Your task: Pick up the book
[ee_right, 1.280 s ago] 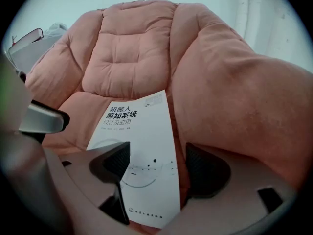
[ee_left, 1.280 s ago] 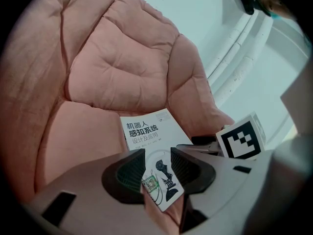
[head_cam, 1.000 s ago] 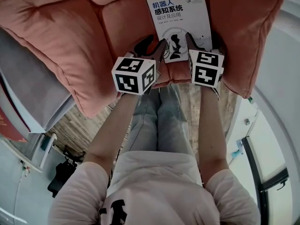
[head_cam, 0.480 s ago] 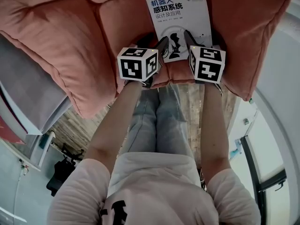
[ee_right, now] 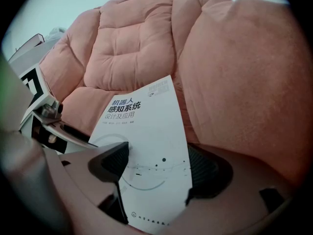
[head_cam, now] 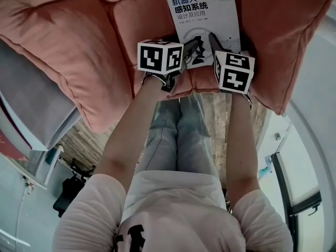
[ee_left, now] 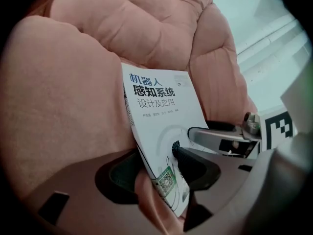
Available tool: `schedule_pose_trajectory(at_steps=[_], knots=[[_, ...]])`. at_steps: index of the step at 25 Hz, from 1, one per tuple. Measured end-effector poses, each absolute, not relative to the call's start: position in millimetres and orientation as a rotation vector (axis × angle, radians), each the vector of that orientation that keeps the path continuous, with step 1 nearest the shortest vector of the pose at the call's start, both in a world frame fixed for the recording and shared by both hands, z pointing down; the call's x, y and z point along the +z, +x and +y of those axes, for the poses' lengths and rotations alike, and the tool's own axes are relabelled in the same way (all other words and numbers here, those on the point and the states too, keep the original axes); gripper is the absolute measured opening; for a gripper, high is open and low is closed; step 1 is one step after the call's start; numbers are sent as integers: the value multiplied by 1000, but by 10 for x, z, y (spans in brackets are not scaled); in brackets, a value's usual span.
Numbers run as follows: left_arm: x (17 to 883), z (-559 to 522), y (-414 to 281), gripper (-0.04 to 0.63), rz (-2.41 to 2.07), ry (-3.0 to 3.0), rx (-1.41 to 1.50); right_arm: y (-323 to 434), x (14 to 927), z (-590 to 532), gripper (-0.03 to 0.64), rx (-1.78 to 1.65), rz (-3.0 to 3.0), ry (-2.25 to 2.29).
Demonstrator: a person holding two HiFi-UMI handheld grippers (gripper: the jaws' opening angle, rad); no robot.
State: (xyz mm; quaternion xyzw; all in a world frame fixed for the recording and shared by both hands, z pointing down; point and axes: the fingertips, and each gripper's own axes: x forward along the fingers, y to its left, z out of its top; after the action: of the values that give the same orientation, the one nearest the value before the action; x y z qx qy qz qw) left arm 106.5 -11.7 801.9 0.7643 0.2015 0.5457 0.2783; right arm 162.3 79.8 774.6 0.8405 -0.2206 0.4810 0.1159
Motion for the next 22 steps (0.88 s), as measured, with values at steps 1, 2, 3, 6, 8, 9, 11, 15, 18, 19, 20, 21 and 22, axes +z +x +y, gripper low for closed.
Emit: schedule_pose_trajectory(at_steps=[1, 2, 3, 6, 8, 9, 11, 15, 18, 19, 20, 21, 22], knots=[[8041, -115, 1065, 236, 531, 2049, 1471, 1626, 7760, 803, 370, 1416, -641, 2460], [8063, -108, 1065, 242, 524, 2045, 1480, 1628, 7776, 813, 370, 1429, -636, 2457], [8084, -95, 1067, 245, 520, 2036, 1491, 1632, 7791, 823, 370, 1445, -632, 2453], [8131, -86, 1086, 249, 515, 2007, 1514, 1660, 7841, 826, 372, 1501, -620, 2437], [8163, -91, 1086, 258, 507, 1993, 1529, 1669, 7870, 826, 377, 1528, -604, 2427], [8178, -87, 1085, 261, 502, 1989, 1537, 1668, 7880, 832, 377, 1533, -596, 2422], [8189, -78, 1087, 264, 500, 1996, 1548, 1666, 7891, 844, 379, 1531, -593, 2417], [8150, -83, 1089, 227, 516, 2055, 1552, 1662, 7840, 828, 377, 1477, -597, 2425], [8100, -110, 1082, 213, 489, 2117, 1546, 1655, 7737, 847, 342, 1425, -554, 2450], [8066, -136, 1094, 205, 480, 2149, 1536, 1667, 7686, 852, 288, 1415, -536, 2469], [8023, -175, 1114, 196, 470, 2185, 1520, 1674, 7636, 850, 242, 1408, -524, 2488], [7974, -223, 1140, 181, 456, 2221, 1498, 1672, 7595, 836, 203, 1404, -521, 2500], [7918, -278, 1169, 159, 437, 2253, 1470, 1658, 7566, 815, 179, 1398, -530, 2501]])
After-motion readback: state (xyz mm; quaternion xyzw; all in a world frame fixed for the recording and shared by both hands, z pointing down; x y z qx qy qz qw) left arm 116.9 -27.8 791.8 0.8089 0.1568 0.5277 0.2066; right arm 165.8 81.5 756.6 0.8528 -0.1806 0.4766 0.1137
